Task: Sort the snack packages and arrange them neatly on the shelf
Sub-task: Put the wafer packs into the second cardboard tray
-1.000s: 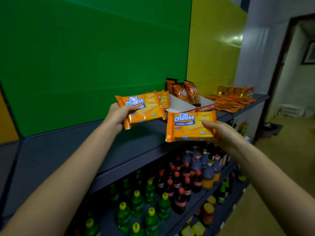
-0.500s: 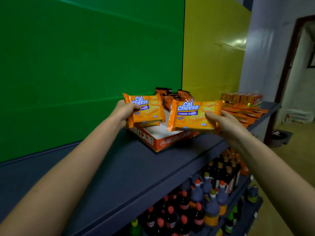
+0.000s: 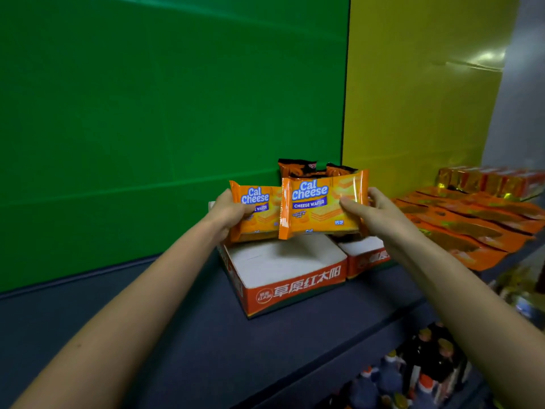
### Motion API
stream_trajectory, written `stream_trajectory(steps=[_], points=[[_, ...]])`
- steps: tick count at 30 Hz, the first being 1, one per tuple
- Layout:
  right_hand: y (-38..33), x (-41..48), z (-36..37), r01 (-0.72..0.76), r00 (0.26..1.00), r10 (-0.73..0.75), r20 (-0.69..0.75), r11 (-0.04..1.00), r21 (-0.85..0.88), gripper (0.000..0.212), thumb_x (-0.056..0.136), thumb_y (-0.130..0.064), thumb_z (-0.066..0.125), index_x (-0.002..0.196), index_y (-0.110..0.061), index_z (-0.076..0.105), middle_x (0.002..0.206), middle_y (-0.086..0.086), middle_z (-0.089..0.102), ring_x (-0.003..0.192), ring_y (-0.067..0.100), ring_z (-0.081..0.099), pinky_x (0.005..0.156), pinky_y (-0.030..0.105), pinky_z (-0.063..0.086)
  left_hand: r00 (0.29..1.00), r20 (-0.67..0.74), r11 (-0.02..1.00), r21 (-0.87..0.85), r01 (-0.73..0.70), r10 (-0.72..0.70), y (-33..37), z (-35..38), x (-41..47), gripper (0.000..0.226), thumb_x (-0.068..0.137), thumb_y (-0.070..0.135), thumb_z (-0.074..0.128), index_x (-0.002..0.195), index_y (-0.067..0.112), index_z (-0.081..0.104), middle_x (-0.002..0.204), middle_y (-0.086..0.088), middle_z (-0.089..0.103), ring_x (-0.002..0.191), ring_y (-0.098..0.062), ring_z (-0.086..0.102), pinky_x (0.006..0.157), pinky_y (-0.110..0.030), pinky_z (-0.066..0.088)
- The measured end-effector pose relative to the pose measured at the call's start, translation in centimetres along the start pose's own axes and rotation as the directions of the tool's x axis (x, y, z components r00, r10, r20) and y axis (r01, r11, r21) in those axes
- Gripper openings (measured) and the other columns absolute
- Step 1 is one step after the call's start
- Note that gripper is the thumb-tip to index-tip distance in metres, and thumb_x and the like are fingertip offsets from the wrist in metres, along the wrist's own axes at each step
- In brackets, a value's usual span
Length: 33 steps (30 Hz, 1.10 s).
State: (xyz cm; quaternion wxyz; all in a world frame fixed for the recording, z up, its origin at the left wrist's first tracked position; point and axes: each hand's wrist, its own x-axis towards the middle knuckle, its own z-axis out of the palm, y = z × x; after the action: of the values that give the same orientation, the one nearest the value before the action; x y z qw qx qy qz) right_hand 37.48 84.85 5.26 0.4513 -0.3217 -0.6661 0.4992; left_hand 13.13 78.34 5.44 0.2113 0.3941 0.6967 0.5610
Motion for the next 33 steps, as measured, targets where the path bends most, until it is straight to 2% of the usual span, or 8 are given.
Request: stream_trajectory(steps=[3,5,8,12,15,21,28,33], points=[[0.3,2.3,-0.2,0.005,0.995,-0.003,0.097,1.000,-0.018,0.045,0.092,-0.020,0.058,0.133,-0.012,0.042,0.109,0.003,0.062,0.077,0.007,0.061,0.060,0.019,0.051,1.000,0.012,0.996,0.092,-0.004,0.003,-0.3,1.2,0.3,0.013,0.084,0.002,0.063,0.088,0.013,0.058,0.092,-0.005,0.062,0.064,-0.007,0.061,0.059,-0.011,0.051],[0.6,3.7,-0.2,0.016,0.987,-0.010,0.161,0.999,-0.036,0.039,0.092,-0.020,0.058,0.128,-0.014,0.043,0.100,-0.001,0.063,0.076,0.006,0.062,0.060,0.018,0.050,0.999,-0.025,0.984,0.179,-0.014,0.019,-0.7,1.5,0.6,0.019,0.083,0.005,0.065,0.101,0.008,0.060,0.096,-0.006,0.061,0.069,-0.009,0.057,0.056,-0.003,0.048],[1.2,5.5,0.2,0.036,0.969,-0.021,0.245,0.998,-0.060,0.030,0.091,-0.019,0.058,0.119,-0.017,0.045,0.098,-0.002,0.064,0.078,0.007,0.063,0.065,0.020,0.052,0.990,-0.126,0.925,0.380,-0.014,0.067,-0.6,1.2,0.8,0.033,0.061,0.024,0.076,0.088,0.014,0.061,0.109,-0.014,0.066,0.102,-0.030,0.060,0.092,-0.031,0.050],[2.1,7.0,1.6,0.091,0.937,-0.054,0.344,0.992,-0.091,0.031,0.091,-0.019,0.060,0.117,-0.019,0.045,0.100,-0.002,0.064,0.081,0.010,0.065,0.071,0.023,0.054,0.956,-0.215,0.706,0.708,0.011,0.201,-0.5,0.4,0.8,0.056,0.066,0.025,0.081,0.113,0.008,0.056,0.113,-0.012,0.063,0.107,-0.031,0.056,0.086,-0.035,0.041],[2.4,7.6,2.8,0.113,0.903,-0.062,0.426,0.989,-0.095,0.035,0.090,-0.017,0.061,0.120,-0.018,0.043,0.109,0.002,0.066,0.091,0.020,0.067,0.081,0.034,0.056,0.948,-0.217,0.616,0.787,0.029,0.232,-0.8,-0.4,0.7,0.058,0.066,0.034,0.081,0.116,0.013,0.060,0.114,-0.010,0.065,0.111,-0.029,0.055,0.091,-0.034,0.037],[3.1,8.5,5.1,0.259,0.811,-0.091,0.578,0.941,-0.215,0.044,0.088,-0.019,0.063,0.126,-0.012,0.041,0.129,0.011,0.059,0.110,0.026,0.062,0.095,0.045,0.051,0.941,-0.166,0.655,0.752,-0.073,0.295,-1.5,-1.9,0.6,0.041,0.073,0.009,0.071,0.114,0.010,0.066,0.102,-0.014,0.069,0.097,-0.031,0.059,0.087,-0.033,0.046],[2.5,9.4,6.9,0.533,0.792,-0.139,0.594,0.631,-0.563,0.064,0.080,-0.029,0.072,0.128,-0.006,0.036,0.127,0.014,0.056,0.113,0.031,0.055,0.084,0.033,0.043,0.890,-0.242,0.690,0.717,-0.104,0.385,-2.0,-3.7,-0.8,0.025,0.082,-0.002,0.062,0.107,-0.001,0.066,0.099,-0.015,0.070,0.084,-0.015,0.053,0.072,-0.014,0.033],[2.7,9.2,7.8,0.576,0.802,-0.219,0.556,0.528,-0.623,0.059,0.074,-0.019,0.076,0.119,-0.009,0.038,0.119,0.013,0.054,0.106,0.032,0.055,0.080,0.035,0.044,0.875,-0.309,0.641,0.768,-0.002,0.374,-2.8,-5.0,-1.7,0.023,0.085,0.007,0.061,0.107,0.004,0.064,0.101,-0.008,0.070,0.097,-0.027,0.059,0.086,-0.030,0.044]])
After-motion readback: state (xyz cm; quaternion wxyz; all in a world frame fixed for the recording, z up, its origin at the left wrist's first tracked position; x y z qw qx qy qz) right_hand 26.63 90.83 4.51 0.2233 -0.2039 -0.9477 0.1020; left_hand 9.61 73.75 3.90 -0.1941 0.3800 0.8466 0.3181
